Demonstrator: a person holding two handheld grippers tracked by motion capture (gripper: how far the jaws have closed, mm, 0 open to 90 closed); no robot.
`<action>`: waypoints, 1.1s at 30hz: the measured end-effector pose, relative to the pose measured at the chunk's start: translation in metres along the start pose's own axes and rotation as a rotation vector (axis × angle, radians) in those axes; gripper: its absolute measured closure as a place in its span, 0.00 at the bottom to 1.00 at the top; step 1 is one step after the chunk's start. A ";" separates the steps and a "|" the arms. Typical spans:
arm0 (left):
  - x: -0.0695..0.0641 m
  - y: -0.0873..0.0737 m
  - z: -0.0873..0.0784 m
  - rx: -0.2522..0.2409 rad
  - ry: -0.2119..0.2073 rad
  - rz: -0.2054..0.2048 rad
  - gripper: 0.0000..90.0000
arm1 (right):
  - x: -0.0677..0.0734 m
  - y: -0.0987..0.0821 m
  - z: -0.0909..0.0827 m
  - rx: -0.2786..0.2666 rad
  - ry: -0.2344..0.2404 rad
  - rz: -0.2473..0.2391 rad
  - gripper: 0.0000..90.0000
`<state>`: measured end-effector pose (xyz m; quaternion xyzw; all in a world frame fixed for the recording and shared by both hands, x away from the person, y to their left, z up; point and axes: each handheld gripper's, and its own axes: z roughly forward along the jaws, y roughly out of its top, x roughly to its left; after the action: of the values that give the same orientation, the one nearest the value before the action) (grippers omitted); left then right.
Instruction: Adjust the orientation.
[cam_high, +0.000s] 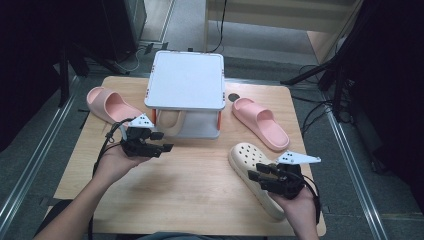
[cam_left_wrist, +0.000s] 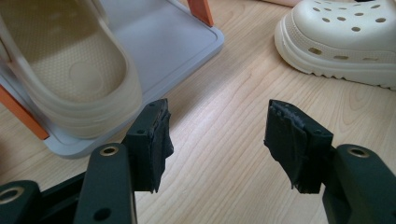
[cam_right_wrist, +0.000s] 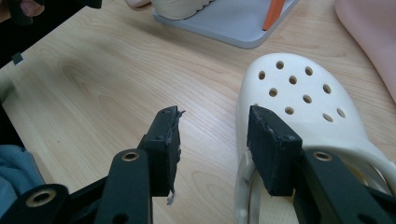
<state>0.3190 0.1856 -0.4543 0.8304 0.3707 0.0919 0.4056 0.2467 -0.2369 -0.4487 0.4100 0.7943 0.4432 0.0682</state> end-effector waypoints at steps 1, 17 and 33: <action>0.000 0.001 0.001 0.005 0.001 0.001 0.45 | 0.000 -0.001 -0.002 0.000 -0.005 -0.001 0.61; -0.001 0.006 0.007 0.022 -0.015 0.012 0.45 | -0.010 -0.016 0.000 0.083 -0.097 0.027 0.60; -0.001 0.005 0.008 0.018 -0.010 0.016 0.45 | -0.017 -0.010 0.032 0.124 -0.113 0.122 0.81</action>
<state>0.3250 0.1784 -0.4554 0.8374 0.3628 0.0879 0.3992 0.2665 -0.2308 -0.4798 0.4852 0.7886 0.3728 0.0604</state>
